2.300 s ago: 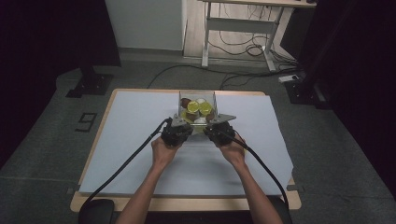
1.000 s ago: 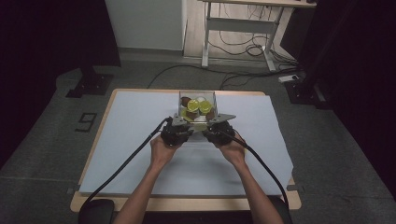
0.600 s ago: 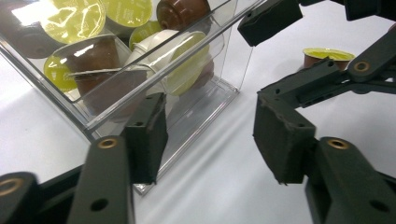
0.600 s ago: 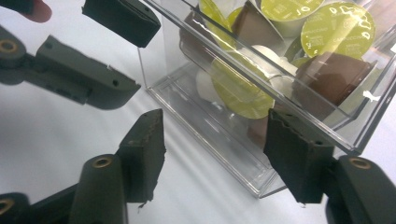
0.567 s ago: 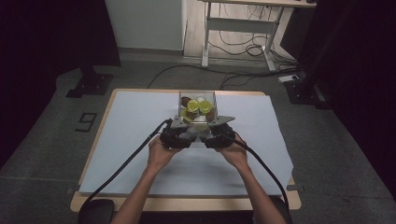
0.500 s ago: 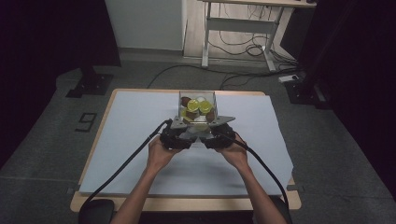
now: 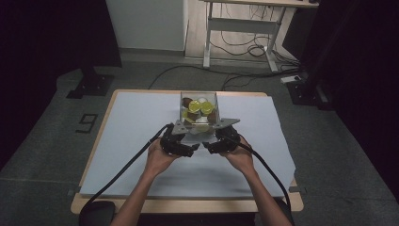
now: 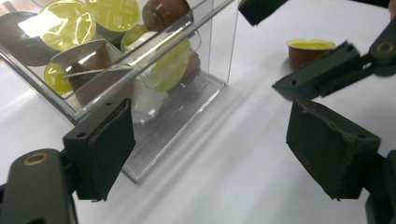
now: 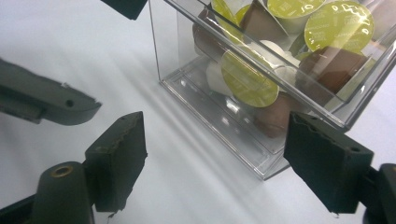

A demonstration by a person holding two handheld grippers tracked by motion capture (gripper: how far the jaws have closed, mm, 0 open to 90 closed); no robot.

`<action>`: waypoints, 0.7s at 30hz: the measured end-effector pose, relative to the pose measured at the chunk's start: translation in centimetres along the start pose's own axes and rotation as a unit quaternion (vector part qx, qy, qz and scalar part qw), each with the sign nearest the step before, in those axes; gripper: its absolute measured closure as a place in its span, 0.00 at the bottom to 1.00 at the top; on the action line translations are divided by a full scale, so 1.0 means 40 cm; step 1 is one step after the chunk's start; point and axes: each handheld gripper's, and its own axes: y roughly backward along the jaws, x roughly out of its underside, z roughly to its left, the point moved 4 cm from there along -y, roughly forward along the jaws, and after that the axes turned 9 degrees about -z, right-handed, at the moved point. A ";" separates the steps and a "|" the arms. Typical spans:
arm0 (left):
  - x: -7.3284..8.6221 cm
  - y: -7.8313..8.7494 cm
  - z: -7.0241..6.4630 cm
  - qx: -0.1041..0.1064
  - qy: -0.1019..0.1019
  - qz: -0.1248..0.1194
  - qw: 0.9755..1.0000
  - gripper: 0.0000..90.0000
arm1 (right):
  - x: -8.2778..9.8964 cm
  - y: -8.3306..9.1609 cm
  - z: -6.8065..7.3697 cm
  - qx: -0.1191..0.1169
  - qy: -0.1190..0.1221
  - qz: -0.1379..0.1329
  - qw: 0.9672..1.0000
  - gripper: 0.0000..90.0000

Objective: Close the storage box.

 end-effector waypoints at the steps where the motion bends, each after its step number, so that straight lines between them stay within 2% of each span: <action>1: 0.001 0.004 -0.002 0.003 0.002 -0.001 1.000 0.17 | 0.000 0.004 0.001 0.000 0.003 0.002 1.000 0.22; 7: 0.005 0.022 -0.004 0.011 0.017 -0.006 1.000 0.15 | 0.004 0.020 0.008 0.004 0.012 0.012 1.000 0.19; 15: 0.022 0.049 -0.005 -0.002 0.010 0.008 1.000 0.10 | 0.008 0.048 0.019 0.001 0.019 0.008 1.000 0.16; 21: 0.034 0.076 -0.004 -0.005 0.004 0.021 1.000 0.02 | 0.011 0.073 0.021 0.000 0.022 0.004 1.000 0.14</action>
